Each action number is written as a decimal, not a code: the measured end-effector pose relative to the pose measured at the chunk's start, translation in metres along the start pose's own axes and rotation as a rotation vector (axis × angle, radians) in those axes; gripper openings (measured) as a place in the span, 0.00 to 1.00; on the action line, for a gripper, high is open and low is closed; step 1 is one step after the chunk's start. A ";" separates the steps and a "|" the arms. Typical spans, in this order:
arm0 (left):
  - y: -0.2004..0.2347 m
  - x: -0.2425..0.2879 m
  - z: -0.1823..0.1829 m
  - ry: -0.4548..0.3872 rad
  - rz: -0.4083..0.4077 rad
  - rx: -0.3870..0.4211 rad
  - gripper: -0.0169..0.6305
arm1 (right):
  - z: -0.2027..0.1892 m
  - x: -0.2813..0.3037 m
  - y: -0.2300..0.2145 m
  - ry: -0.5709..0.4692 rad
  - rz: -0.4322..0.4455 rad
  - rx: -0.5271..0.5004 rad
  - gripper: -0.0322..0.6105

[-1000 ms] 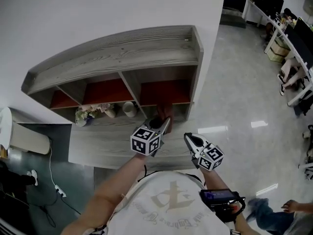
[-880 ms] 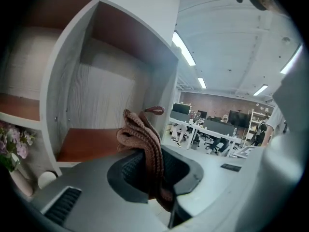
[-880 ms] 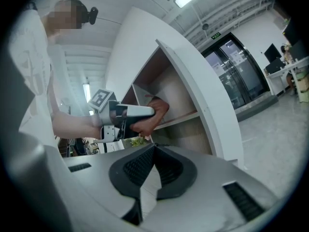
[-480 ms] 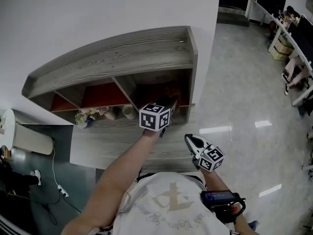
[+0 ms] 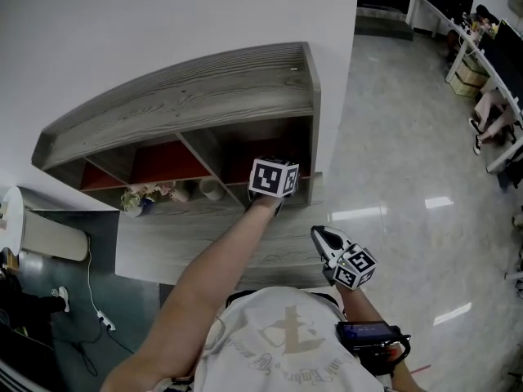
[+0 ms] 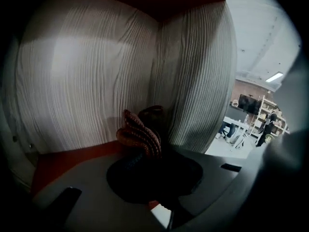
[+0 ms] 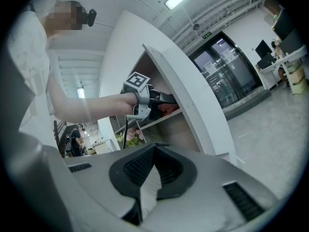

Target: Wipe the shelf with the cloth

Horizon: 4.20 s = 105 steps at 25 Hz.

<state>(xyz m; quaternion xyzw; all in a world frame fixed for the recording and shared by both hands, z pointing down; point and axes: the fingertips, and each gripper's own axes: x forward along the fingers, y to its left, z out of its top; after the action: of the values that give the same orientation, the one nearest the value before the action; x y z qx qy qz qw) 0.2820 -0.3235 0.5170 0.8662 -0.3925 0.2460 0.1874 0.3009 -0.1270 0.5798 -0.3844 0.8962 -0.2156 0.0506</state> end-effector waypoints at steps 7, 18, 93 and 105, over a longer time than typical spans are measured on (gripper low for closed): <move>0.027 -0.008 -0.011 0.061 0.132 0.011 0.13 | 0.003 0.006 -0.005 0.006 0.010 0.001 0.06; 0.115 -0.042 -0.030 0.045 0.373 -0.133 0.13 | -0.003 0.040 0.002 0.035 0.080 0.012 0.06; 0.208 -0.173 -0.020 0.051 0.182 -0.004 0.13 | -0.004 0.242 0.197 0.131 0.462 -0.093 0.06; 0.302 -0.236 -0.056 0.071 0.403 -0.078 0.13 | -0.013 0.253 0.211 0.152 0.481 -0.084 0.06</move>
<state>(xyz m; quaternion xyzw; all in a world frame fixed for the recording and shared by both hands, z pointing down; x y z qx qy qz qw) -0.1020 -0.3436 0.4670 0.7529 -0.5602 0.2938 0.1815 -0.0199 -0.1735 0.5207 -0.1444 0.9713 -0.1882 0.0169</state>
